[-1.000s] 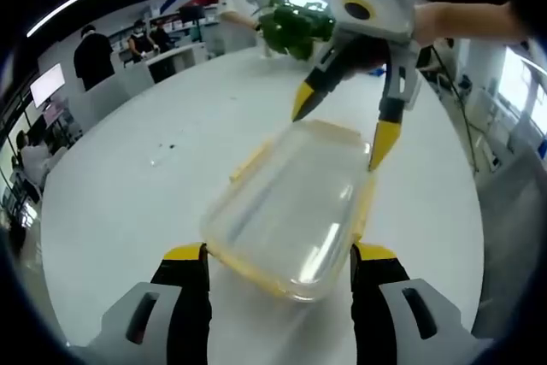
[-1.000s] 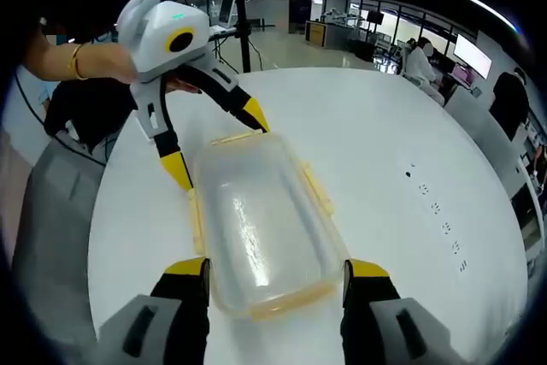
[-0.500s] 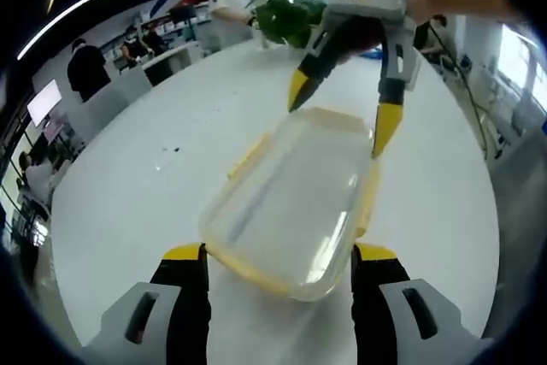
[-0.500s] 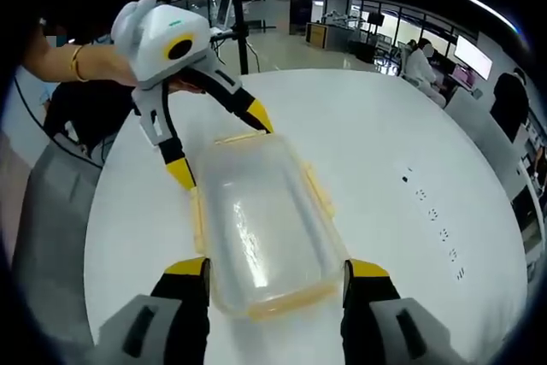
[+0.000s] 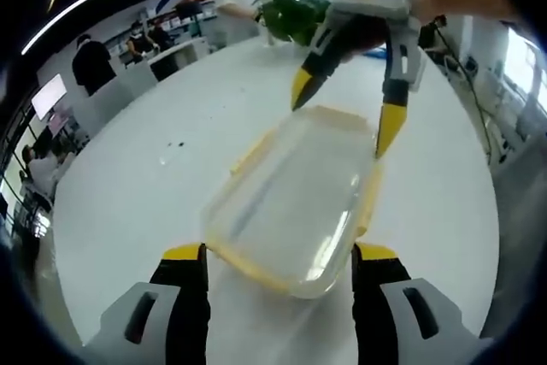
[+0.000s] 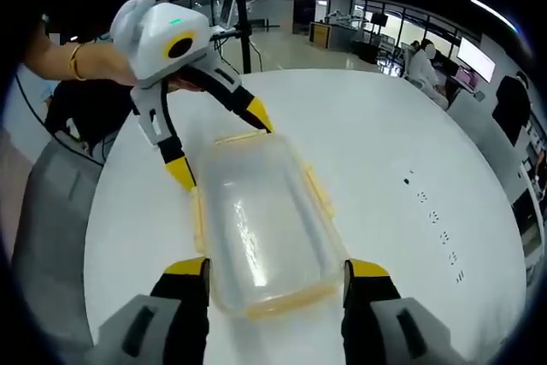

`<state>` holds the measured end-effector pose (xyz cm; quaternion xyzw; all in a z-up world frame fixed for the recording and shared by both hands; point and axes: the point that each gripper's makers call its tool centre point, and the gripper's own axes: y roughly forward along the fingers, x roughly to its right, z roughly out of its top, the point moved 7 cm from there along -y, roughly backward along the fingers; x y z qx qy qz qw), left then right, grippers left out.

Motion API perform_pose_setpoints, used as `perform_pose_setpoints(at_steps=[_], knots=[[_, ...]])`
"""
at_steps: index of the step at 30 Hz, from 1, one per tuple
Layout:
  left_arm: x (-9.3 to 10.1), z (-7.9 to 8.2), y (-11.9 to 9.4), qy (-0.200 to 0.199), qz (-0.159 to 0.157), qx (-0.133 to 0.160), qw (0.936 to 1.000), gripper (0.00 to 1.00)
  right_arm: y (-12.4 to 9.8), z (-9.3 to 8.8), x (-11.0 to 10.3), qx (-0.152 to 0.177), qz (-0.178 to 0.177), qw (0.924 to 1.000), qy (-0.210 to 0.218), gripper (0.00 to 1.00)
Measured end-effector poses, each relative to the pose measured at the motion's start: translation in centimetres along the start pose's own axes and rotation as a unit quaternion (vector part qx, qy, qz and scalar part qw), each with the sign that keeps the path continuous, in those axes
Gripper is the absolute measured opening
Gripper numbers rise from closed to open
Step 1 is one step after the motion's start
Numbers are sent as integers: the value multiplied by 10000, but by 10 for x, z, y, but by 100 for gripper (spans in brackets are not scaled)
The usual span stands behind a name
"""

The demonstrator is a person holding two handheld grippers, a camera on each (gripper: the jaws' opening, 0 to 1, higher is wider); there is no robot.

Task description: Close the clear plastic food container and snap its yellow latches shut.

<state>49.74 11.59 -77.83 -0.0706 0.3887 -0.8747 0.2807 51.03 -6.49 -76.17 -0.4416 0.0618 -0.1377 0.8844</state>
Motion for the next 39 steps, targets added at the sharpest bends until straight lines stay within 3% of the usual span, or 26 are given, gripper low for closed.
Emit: perform_pose_setpoints(at_steps=[13, 19, 26, 35, 39], knots=[[7, -7, -25, -283, 123, 161, 9994, 67, -18, -2, -11, 243, -261, 9987, 373, 70], [13, -5, -42, -500, 279, 434, 9974, 66, -29, -4, -23, 340, -399, 9974, 486, 70], [18, 6, -65, -693, 504, 973, 9916, 65, -39, -8, -35, 397, -495, 9965, 548, 70], [28, 4, -84, -896, 699, 1166, 9867, 65, -53, -9, -47, 745, -821, 9896, 920, 72], [33, 5, -93, -1105, 779, 1363, 9814, 66, -59, -10, -53, 947, -941, 9844, 1147, 72]])
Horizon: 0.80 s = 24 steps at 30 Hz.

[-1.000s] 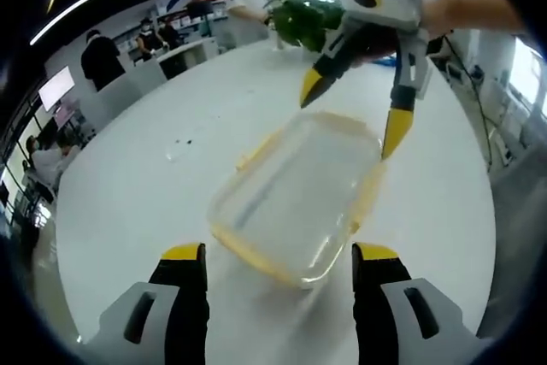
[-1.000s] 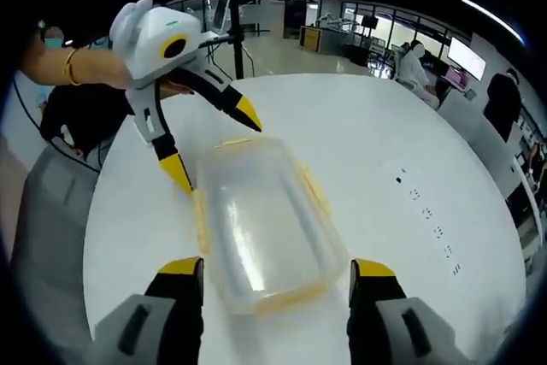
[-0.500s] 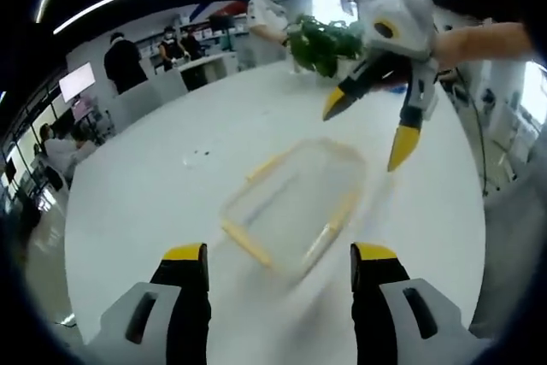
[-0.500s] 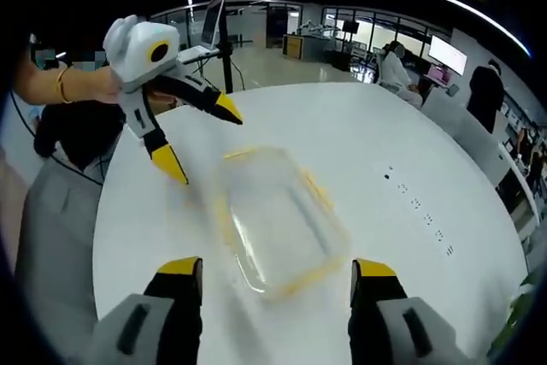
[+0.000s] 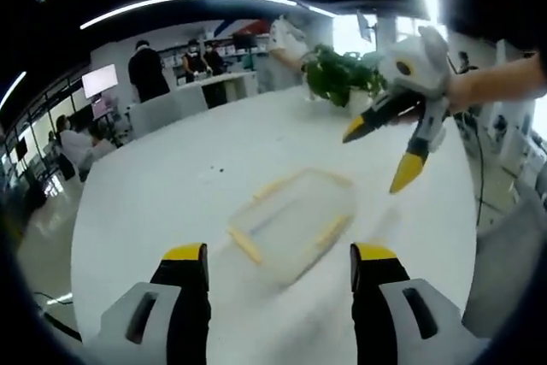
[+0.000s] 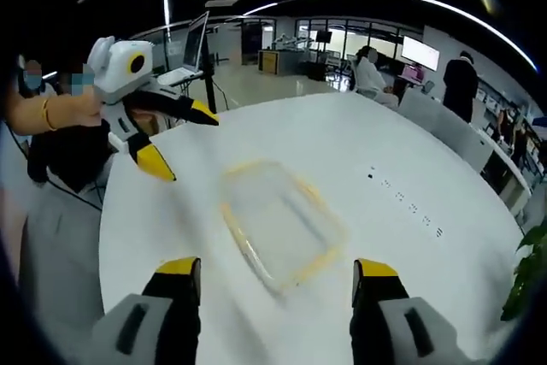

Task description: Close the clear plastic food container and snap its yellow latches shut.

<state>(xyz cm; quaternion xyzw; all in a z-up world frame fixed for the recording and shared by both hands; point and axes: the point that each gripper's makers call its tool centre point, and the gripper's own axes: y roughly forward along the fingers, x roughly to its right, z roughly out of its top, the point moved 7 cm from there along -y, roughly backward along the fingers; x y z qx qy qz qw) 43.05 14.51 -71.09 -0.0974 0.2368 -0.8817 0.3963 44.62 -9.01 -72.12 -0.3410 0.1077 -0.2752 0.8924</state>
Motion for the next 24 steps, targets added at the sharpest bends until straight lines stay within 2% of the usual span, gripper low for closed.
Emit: perform_pose_setpoints(at_steps=[5, 11, 24], knots=[[4, 0, -12, -212, 124, 261, 9994, 66, -7, -5, -8, 156, -154, 9997, 118, 71], [13, -10, -29, -469, 255, 439, 9976, 66, -16, -14, -21, 602, -338, 9966, 450, 72], [31, -36, -60, -838, 525, 819, 9917, 66, -34, -40, -58, 1081, -552, 9870, 1057, 71]])
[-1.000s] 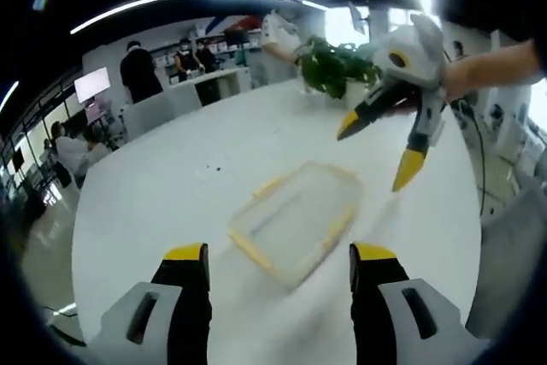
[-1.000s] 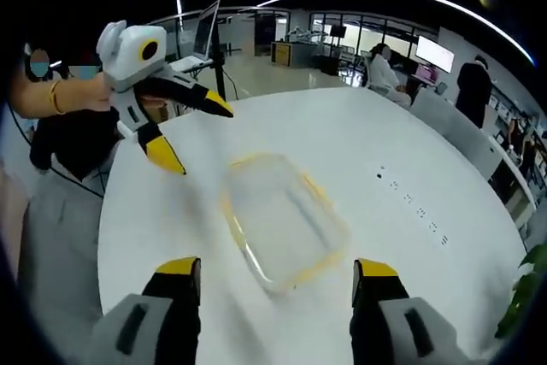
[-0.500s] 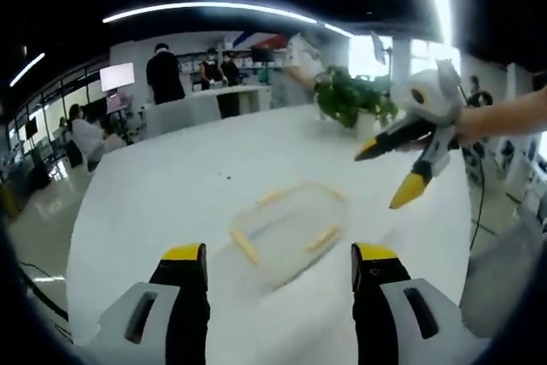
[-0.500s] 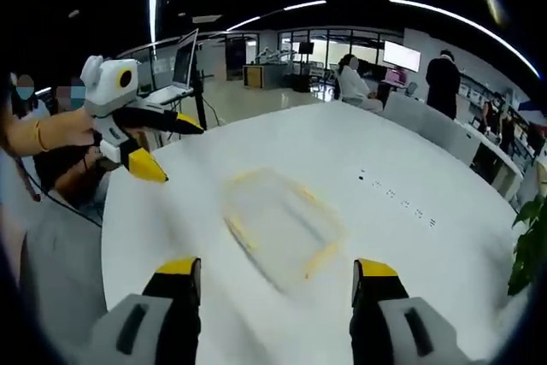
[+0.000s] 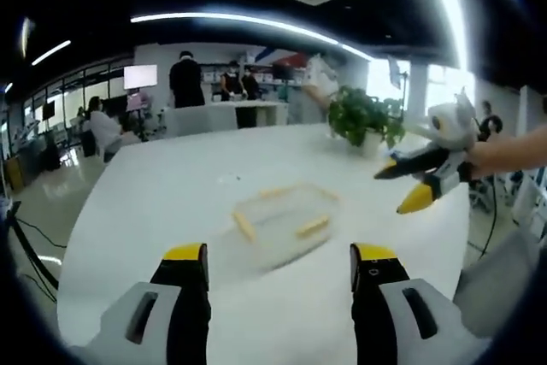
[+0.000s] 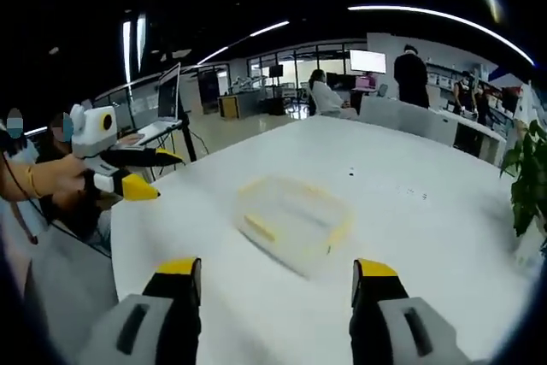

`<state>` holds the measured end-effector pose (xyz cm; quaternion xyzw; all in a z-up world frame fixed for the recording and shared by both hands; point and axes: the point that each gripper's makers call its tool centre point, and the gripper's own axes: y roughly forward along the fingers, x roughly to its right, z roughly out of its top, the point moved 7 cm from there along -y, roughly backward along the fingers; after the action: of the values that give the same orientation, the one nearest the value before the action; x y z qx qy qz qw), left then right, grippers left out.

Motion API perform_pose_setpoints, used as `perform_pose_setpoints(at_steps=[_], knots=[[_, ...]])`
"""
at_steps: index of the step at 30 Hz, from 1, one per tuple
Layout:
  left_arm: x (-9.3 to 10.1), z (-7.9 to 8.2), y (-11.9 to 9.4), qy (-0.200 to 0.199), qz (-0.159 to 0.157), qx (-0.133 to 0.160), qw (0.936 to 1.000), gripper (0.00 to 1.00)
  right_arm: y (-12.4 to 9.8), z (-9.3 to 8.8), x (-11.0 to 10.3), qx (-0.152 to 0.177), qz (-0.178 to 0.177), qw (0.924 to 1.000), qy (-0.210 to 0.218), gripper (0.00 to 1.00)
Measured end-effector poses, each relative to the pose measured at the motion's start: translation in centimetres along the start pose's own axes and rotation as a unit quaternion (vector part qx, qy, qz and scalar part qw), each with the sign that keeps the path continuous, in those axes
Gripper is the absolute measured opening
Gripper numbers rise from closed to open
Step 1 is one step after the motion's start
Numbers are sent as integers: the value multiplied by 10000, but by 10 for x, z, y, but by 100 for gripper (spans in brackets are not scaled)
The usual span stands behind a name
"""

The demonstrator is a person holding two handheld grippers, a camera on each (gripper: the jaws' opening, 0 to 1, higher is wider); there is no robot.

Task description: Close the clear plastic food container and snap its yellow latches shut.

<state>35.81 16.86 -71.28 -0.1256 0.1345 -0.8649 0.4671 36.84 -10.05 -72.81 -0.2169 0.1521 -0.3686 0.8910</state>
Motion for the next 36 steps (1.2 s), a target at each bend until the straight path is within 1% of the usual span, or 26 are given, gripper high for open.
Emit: perform_pose_setpoints(at_steps=[3, 7, 11, 17, 21, 22, 24, 30, 36], knots=[[3, -5, -6, -101, 65, 6, 9999, 68, -7, -6, -8, 68, -34, 9999, 71, 71], [9, -12, -16, -288, 56, 66, 9995, 69, -18, -13, -17, 280, -110, 9989, 362, 71], [15, -20, -23, -362, 17, 34, 9993, 69, -27, -20, -26, 344, -130, 9983, 447, 71], [22, -26, -31, -411, -6, 18, 9992, 70, -37, -33, -38, 422, -180, 9971, 611, 70], [22, -27, -33, -406, 11, 44, 9992, 70, -41, -39, -43, 444, -203, 9963, 703, 70], [22, -28, -35, -331, 56, 71, 9994, 70, -41, -41, -45, 462, -223, 9954, 805, 70], [22, -29, -38, -166, 114, 91, 9998, 69, -41, -42, -48, 509, -241, 9947, 863, 70], [23, -34, -43, -205, 79, 64, 9997, 70, -39, -46, -54, 529, -217, 9935, 984, 69], [21, -36, -46, -241, 134, 104, 9996, 69, -42, -50, -61, 542, -213, 9926, 1069, 69]])
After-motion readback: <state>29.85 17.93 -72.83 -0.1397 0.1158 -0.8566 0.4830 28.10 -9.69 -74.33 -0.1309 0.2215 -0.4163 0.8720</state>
